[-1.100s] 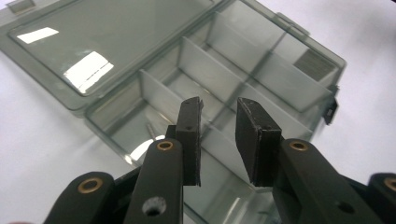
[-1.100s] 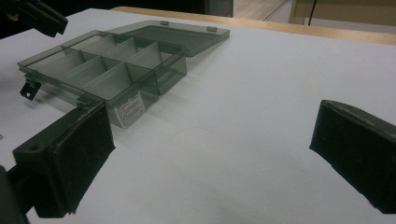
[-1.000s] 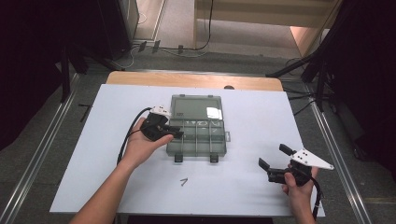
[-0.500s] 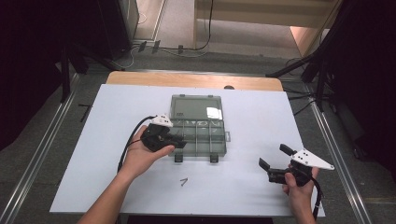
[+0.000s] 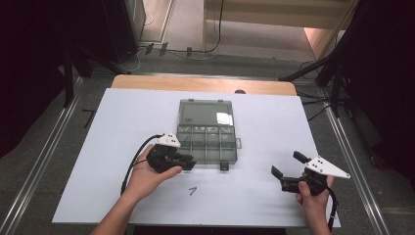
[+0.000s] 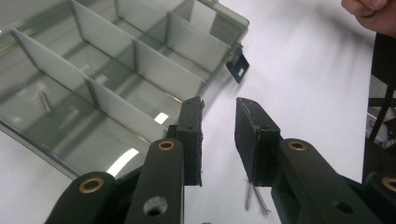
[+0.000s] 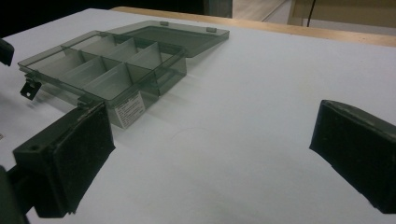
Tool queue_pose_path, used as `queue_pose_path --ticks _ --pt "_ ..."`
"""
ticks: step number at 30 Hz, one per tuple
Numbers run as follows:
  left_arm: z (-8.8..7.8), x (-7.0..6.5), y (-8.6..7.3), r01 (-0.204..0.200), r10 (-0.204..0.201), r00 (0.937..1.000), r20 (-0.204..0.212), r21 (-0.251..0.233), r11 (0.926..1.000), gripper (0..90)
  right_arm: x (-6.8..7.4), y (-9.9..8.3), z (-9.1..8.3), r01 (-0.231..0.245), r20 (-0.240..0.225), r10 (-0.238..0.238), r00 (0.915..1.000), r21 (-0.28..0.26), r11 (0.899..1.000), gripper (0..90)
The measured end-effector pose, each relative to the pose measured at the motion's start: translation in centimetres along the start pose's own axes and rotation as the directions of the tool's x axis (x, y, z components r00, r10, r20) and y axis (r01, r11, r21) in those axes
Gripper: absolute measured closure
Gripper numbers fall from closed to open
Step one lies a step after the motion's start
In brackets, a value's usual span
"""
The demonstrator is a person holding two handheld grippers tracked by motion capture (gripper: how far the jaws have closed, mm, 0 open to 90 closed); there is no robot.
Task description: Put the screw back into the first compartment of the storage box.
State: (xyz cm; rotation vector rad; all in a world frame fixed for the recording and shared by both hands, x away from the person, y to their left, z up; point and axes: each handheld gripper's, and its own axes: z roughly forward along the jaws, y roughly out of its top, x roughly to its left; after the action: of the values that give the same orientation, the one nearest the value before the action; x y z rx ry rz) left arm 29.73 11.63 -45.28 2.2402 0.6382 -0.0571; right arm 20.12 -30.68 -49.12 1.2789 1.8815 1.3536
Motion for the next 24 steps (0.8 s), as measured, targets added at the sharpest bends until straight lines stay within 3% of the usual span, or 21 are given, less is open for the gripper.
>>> queue_pose_path --ticks 13,24 --pt "1.7 -1.0 -2.2 -0.008 0.006 0.9996 0.029 0.066 0.9978 71.9 -0.1 0.0 -0.1 -0.003 0.002 0.003 1.0 -0.003 1.0 0.0" --pt "2.7 -2.0 -3.9 -0.035 0.031 0.999 0.031 0.133 0.9905 72.1 -0.2 0.0 -0.1 -0.004 0.004 0.004 1.0 -0.005 1.0 0.0"
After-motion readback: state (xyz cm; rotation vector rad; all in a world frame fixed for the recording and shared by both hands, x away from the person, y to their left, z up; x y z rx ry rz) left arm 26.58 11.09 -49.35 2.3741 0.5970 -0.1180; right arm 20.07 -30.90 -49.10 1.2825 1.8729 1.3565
